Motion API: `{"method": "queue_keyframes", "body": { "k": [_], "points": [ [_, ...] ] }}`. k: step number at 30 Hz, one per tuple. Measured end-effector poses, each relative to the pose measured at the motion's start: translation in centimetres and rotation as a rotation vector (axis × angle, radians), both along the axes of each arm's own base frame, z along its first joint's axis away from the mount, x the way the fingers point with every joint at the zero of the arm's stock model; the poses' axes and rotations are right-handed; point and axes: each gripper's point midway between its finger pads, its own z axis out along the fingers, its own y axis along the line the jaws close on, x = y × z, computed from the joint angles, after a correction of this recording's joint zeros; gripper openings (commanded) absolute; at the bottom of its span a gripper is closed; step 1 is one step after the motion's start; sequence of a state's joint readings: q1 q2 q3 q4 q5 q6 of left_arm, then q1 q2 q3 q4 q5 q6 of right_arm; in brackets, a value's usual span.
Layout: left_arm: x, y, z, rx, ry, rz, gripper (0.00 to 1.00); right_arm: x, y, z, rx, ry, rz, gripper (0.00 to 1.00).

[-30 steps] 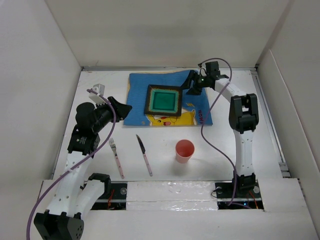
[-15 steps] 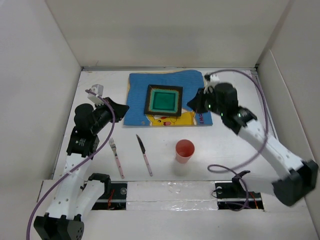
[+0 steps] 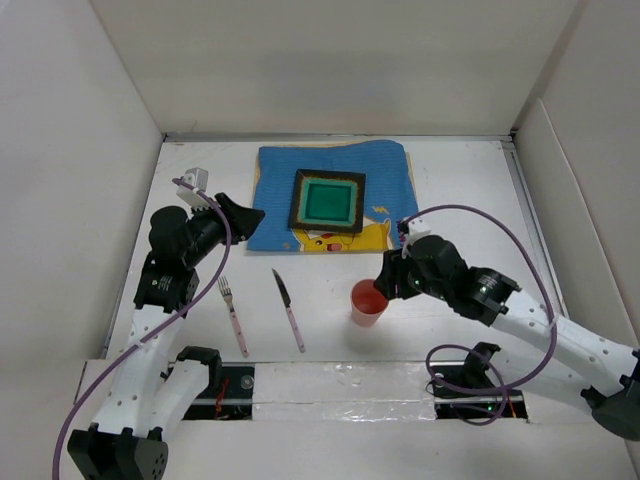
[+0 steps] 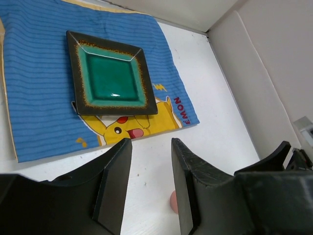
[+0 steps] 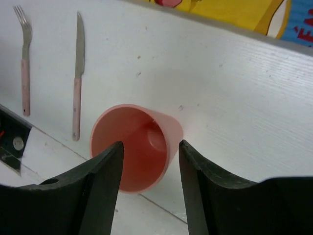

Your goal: Set the dinner table for one person

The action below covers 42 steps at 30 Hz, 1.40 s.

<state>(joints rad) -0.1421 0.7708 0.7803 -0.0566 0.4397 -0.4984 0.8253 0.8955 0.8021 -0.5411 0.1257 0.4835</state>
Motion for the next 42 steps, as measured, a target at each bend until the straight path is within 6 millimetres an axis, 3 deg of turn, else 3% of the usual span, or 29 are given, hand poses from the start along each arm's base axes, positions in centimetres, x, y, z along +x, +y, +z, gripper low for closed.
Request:
{"method": "queue_keyframes", "body": {
  "k": [8,9,12,14,17,20,22,25,28,34,38,42],
  "points": [
    [0.0,0.0,0.0,0.0,-0.002,0.002,0.36,-0.1,0.6,-3.6,-0.113,0.085,0.004,0.45],
    [0.0,0.0,0.1,0.0,-0.002,0.002,0.36,0.0,0.5,-4.1,-0.13,0.093,-0.001,0.41],
    [0.0,0.0,0.0,0.0,-0.002,0.002,0.35,0.2,0.4,-5.4,-0.181,0.113,-0.011,0.05],
    [0.0,0.0,0.1,0.0,-0.003,0.002,0.35,0.4,0.3,-5.8,-0.2,0.113,-0.028,0.0],
    [0.0,0.0,0.1,-0.001,-0.005,0.0,0.35,1.0,-0.2,-5.0,-0.211,0.085,-0.06,0.0],
    [-0.1,-0.2,0.1,-0.004,-0.005,-0.009,0.35,2.9,-0.2,-1.5,-0.175,0.012,-0.089,0.0],
    [-0.1,-0.2,0.2,-0.005,-0.005,-0.013,0.35,6.1,-0.5,2.0,-0.13,-0.054,-0.15,0.0],
    [-0.1,-0.2,0.2,-0.005,-0.005,-0.012,0.35,13.2,-2.3,6.7,-0.088,-0.145,-0.287,0.0],
    [-0.1,-0.1,0.2,-0.005,-0.007,-0.009,0.35,20.6,-4.1,8.3,-0.105,-0.191,-0.391,0.0],
    [-0.1,-0.1,0.3,-0.006,-0.008,-0.008,0.35,32.1,-6.2,5.0,-0.188,-0.139,-0.472,0.0],
    [-0.1,-0.2,0.2,-0.006,-0.007,-0.011,0.35,37.0,-6.9,3.2,-0.215,-0.116,-0.496,0.0],
    [-0.1,-0.2,0.2,-0.007,-0.005,-0.016,0.35,40.0,-7.5,2.6,-0.221,-0.106,-0.51,0.0]
  ]
}}
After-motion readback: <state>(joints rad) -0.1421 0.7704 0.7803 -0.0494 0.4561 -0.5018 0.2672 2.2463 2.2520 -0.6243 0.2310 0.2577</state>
